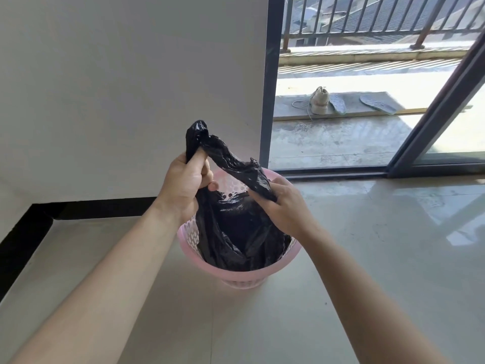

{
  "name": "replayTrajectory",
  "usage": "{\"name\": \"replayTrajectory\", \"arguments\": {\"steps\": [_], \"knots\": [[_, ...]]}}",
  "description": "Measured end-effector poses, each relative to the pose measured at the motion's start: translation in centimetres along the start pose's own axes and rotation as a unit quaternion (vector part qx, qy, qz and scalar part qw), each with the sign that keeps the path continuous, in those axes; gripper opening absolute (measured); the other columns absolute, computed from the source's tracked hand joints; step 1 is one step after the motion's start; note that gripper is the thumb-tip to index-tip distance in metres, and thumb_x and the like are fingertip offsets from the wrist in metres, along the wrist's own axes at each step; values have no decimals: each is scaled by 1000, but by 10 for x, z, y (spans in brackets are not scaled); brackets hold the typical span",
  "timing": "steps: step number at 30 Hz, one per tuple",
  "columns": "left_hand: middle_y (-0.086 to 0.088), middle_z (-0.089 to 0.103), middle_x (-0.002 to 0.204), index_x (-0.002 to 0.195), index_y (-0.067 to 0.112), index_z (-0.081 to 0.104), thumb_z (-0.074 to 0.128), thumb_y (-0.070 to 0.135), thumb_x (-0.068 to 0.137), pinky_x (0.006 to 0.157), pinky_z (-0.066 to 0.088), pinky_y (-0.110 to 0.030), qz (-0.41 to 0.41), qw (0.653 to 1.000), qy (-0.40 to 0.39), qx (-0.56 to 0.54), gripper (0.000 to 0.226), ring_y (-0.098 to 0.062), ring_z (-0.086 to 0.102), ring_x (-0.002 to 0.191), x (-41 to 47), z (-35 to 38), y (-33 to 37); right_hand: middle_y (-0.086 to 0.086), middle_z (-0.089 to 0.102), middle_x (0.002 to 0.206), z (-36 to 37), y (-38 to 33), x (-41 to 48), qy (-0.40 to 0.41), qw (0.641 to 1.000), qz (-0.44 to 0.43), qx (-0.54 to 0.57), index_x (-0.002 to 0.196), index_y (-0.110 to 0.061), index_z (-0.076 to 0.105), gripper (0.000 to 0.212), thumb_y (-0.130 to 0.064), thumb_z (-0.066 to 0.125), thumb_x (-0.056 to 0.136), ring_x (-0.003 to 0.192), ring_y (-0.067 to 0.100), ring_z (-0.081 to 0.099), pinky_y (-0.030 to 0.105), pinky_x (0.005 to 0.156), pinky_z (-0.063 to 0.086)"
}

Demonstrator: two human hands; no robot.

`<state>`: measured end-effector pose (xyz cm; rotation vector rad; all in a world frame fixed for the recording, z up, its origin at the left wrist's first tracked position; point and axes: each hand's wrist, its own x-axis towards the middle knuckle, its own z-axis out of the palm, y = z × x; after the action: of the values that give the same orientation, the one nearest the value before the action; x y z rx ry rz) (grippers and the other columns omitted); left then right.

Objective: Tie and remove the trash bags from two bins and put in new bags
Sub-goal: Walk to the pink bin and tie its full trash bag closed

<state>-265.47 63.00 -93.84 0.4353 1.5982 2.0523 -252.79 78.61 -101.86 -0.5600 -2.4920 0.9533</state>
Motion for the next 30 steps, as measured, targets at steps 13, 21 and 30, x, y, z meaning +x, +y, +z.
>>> {"name": "replayTrajectory", "arguments": {"steps": [13,21,30], "knots": [[-2,64,130,108,17,66,50,43,100,102,48,-37,-59,987,-75,128,31,-14,59,119,-11,-36,-31,3,52,69,-9,-3,-6,44,964,198,175,83,1,56,65,-58,37,101,70,19,47,36,67,36],[4,14,58,76,19,45,52,51,95,45,30,-25,-165,982,-84,-39,38,-12,15,44,-7,-22,-24,1,52,61,7,-6,-10,7,998,45,35,70,-9,46,49,-43,40,105,61,20,48,39,62,41],[10,51,67,83,28,68,78,8,80,59,28,-28,-118,920,-316,199,23,-8,42,65,-22,-26,-25,2,58,74,-6,-21,-10,-106,986,-38,-120,78,-19,48,25,-33,52,98,71,25,52,35,61,35]]}}
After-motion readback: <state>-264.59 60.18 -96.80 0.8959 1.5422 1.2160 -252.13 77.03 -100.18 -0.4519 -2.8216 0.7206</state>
